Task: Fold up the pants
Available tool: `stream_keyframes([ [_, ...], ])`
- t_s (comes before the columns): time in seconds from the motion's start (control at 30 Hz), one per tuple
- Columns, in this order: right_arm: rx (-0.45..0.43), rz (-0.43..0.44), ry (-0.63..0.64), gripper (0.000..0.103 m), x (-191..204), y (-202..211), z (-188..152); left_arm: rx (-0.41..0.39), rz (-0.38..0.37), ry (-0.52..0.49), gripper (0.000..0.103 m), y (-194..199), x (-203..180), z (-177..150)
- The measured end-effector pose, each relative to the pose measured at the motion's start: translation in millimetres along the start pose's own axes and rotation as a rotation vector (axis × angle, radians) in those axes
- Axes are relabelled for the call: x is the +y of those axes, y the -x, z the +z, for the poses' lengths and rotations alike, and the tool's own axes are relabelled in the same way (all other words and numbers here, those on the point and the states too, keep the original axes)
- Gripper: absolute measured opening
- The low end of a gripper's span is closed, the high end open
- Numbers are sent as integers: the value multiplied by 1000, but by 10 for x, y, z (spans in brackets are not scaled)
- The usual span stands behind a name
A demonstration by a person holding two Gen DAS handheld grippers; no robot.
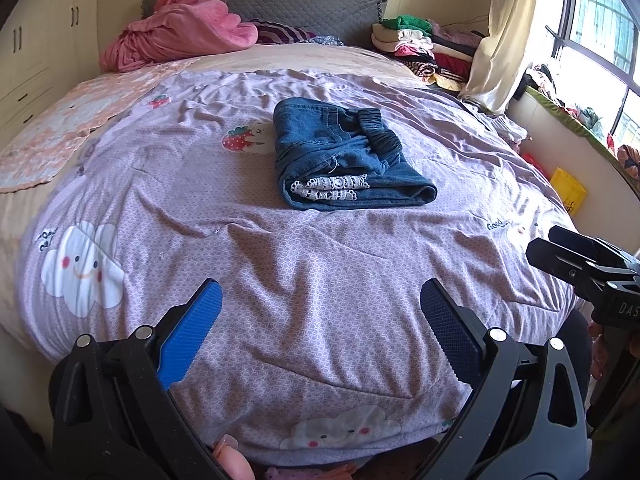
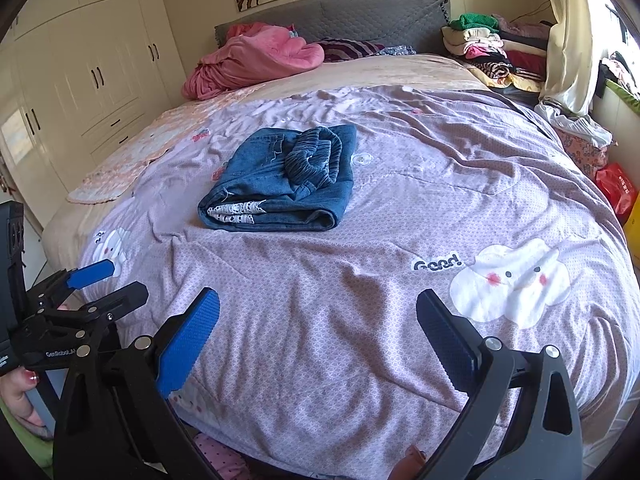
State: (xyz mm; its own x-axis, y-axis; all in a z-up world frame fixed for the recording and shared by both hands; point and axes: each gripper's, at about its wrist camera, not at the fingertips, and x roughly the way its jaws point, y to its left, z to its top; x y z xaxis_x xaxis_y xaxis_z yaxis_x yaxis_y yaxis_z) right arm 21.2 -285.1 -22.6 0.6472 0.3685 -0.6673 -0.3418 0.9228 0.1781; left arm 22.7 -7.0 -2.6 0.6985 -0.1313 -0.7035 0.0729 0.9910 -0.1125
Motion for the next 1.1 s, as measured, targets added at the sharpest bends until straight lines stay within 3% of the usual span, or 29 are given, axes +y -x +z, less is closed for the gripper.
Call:
stream_keyframes([
  [1.1, 13, -30, -7, 98, 43, 9, -43, 20, 12, 28, 93, 17, 81, -8],
])
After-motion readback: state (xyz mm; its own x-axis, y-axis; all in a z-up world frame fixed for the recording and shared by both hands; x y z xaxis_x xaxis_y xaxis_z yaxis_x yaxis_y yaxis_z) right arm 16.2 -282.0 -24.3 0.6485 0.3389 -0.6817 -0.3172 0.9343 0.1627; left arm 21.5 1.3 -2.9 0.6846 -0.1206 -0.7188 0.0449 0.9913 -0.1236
